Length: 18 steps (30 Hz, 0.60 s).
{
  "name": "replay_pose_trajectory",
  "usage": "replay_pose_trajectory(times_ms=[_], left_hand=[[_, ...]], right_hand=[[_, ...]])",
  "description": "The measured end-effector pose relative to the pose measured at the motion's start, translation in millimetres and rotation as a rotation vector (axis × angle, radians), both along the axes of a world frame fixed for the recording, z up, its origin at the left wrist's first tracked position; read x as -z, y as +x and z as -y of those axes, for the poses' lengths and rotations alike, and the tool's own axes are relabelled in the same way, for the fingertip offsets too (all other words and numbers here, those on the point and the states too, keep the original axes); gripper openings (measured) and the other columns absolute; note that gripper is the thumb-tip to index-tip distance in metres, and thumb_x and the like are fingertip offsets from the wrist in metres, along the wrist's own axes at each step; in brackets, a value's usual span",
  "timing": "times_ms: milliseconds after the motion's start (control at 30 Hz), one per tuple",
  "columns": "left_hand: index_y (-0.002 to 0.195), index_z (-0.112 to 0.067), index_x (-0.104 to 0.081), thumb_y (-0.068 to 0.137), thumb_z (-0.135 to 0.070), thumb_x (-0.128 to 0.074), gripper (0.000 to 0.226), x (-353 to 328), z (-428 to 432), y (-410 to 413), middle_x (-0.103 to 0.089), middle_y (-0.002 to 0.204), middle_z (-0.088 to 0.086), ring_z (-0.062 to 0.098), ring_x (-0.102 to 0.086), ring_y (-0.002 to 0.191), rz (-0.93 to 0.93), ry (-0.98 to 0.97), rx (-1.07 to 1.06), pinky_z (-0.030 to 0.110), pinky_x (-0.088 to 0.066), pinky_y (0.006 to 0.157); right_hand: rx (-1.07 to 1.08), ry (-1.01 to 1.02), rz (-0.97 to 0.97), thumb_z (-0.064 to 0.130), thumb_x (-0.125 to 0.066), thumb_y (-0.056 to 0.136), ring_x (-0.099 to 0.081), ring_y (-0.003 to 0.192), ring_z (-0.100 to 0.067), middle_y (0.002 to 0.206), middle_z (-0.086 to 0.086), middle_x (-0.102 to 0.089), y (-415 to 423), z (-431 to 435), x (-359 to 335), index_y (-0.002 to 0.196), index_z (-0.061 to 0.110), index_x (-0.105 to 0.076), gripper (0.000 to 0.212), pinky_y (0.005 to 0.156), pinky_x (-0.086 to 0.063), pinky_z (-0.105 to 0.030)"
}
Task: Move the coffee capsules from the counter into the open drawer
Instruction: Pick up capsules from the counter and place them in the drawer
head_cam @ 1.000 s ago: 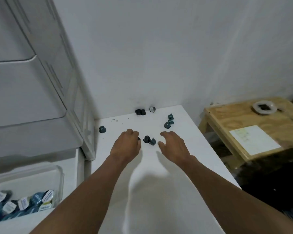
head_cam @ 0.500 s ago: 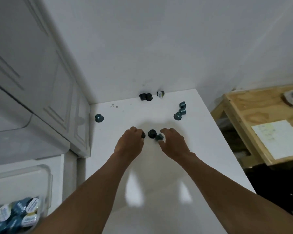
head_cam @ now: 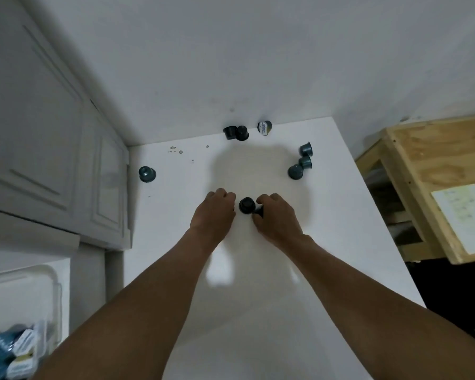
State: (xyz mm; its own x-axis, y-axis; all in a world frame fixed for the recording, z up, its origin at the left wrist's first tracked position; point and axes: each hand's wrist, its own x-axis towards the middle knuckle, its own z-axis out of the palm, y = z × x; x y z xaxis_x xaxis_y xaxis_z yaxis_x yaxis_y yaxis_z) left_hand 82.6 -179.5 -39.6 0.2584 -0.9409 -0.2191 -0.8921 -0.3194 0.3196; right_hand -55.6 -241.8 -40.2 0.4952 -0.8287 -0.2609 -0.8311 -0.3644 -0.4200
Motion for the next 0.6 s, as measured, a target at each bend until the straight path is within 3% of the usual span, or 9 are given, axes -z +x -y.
replay_pose_trajectory(times_ms=[133,433,600], left_hand=[[0.097,-0.008,-0.053,0.091,-0.009,-0.047,0.009,0,-6,-3,-0.054,0.104,0.010,0.027,-0.052,0.096,0.018,0.024,-0.002,0.032,-0.040,0.068],[0.106,-0.005,-0.052,0.092,-0.012,-0.049,0.016,-40,-32,-16,-0.054,0.107,0.012,0.028,-0.054,0.096,0.052,-0.067,0.033,0.027,-0.039,0.077],[0.112,-0.006,-0.058,0.085,-0.005,-0.051,0.028,-79,-49,-24,-0.049,0.104,0.014,0.031,-0.053,0.088,0.025,-0.163,0.012,0.038,-0.050,0.076]], right_hand=[[0.007,-0.003,-0.003,0.014,-0.052,0.087,-0.056,0.101,-0.030,0.111,-0.012,-0.058,-7,-2,-1,0.116,0.007,-0.058,0.030,0.081,-0.041,-0.030],[0.021,-0.083,0.046,0.015,-0.054,0.086,-0.058,0.091,-0.031,0.102,-0.014,-0.059,-21,-28,-41,0.110,0.005,-0.059,0.026,0.074,-0.043,-0.031],[0.037,-0.181,0.117,0.005,-0.054,0.080,-0.057,0.081,-0.036,0.093,-0.017,-0.057,-30,-46,-82,0.103,0.001,-0.061,0.025,0.065,-0.038,-0.028]])
